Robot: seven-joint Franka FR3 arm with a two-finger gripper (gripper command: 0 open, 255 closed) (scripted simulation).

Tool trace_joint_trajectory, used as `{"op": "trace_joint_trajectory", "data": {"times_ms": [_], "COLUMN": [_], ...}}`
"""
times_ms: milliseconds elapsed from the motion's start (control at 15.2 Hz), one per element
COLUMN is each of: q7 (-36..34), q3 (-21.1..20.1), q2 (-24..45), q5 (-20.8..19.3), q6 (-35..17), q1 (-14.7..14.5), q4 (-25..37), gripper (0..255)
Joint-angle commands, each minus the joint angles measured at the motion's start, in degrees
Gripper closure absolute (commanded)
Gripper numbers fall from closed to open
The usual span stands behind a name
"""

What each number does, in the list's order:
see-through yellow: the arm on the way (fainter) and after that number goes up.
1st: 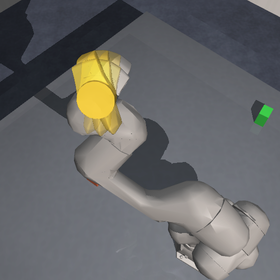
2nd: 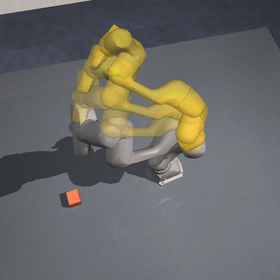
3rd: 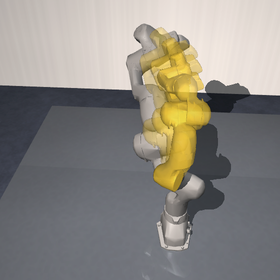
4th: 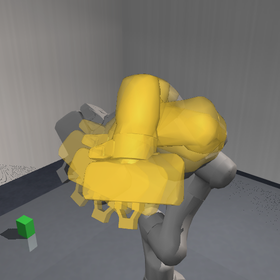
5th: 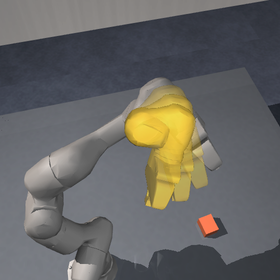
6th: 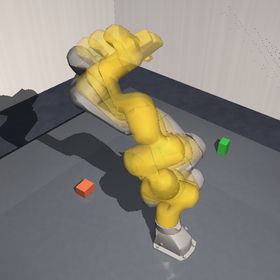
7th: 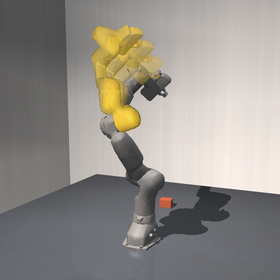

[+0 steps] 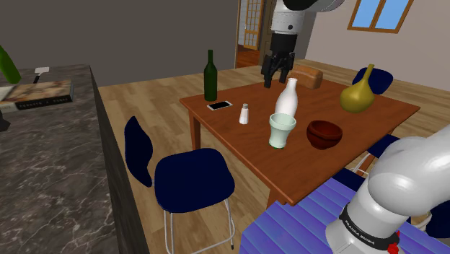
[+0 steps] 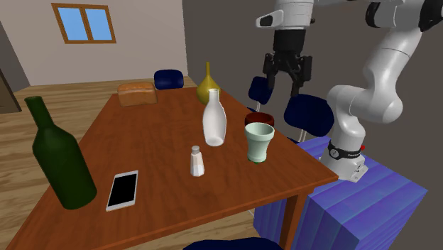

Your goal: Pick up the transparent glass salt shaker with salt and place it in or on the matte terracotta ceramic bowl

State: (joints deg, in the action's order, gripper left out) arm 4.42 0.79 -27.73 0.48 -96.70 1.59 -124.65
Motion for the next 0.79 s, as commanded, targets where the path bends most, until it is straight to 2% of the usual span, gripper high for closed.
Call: {"op": "trace_joint_trajectory", "data": {"times_ms": [0,726], "q7": [-0.05,-0.38], "q3": [0.12,1.26], "q2": [4.24,29.71], "q5": [-0.62,-3.8], "q6": [-1.18,-4.93], "q1": [0.32,1.97], "q4": [2.0,18.18], "gripper": [0,0]}}
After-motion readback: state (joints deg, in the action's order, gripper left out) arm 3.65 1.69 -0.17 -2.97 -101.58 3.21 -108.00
